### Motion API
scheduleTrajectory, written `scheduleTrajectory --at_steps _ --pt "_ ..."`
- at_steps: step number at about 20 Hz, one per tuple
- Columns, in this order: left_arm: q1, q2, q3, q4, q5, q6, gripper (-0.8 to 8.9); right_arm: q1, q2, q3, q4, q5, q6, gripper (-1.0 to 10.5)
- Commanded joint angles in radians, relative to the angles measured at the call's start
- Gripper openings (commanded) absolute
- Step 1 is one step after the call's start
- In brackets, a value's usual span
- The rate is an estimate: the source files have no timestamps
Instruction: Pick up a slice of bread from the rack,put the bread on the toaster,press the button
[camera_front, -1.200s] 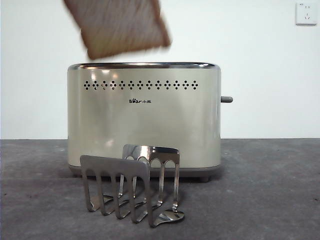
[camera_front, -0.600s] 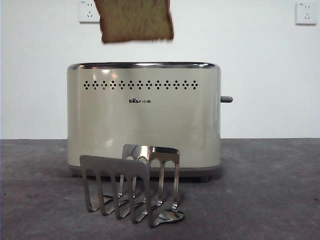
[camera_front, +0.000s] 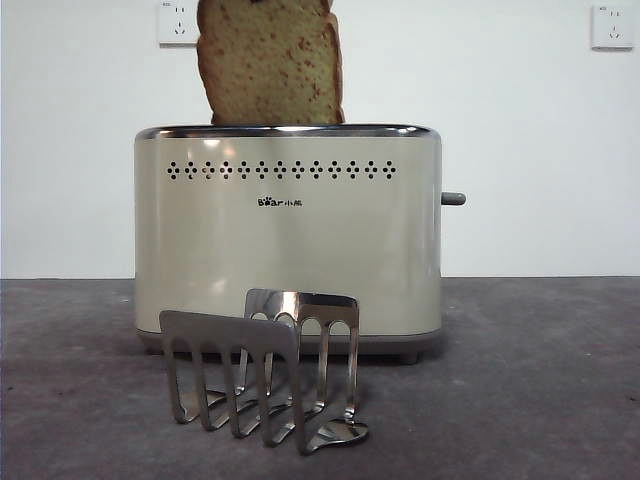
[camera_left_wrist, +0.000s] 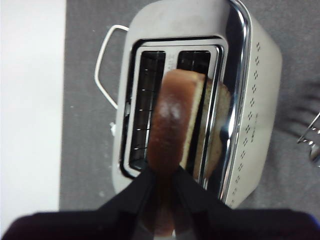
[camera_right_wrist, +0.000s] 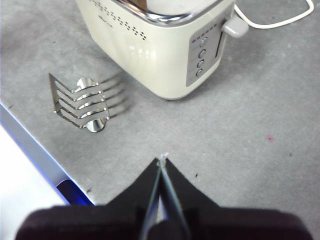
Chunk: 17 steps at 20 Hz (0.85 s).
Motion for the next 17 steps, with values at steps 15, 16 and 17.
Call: scheduleTrajectory --at_steps 15,16,17 --pt "0.069 0.152 0.000 0.051 0.034 -0.047 4.22 0.002 -0.001 0.005 0.014 -0.007 -0.007 0.0" --pt "0.067 0.146 0.000 0.051 0.009 -0.054 4.21 0.002 -0.001 0.005 0.019 -0.008 -0.003 0.0" --pt "0.067 0.137 0.000 0.053 -0.001 -0.059 4.21 0.002 0.000 0.005 0.026 -0.008 0.017 0.0"
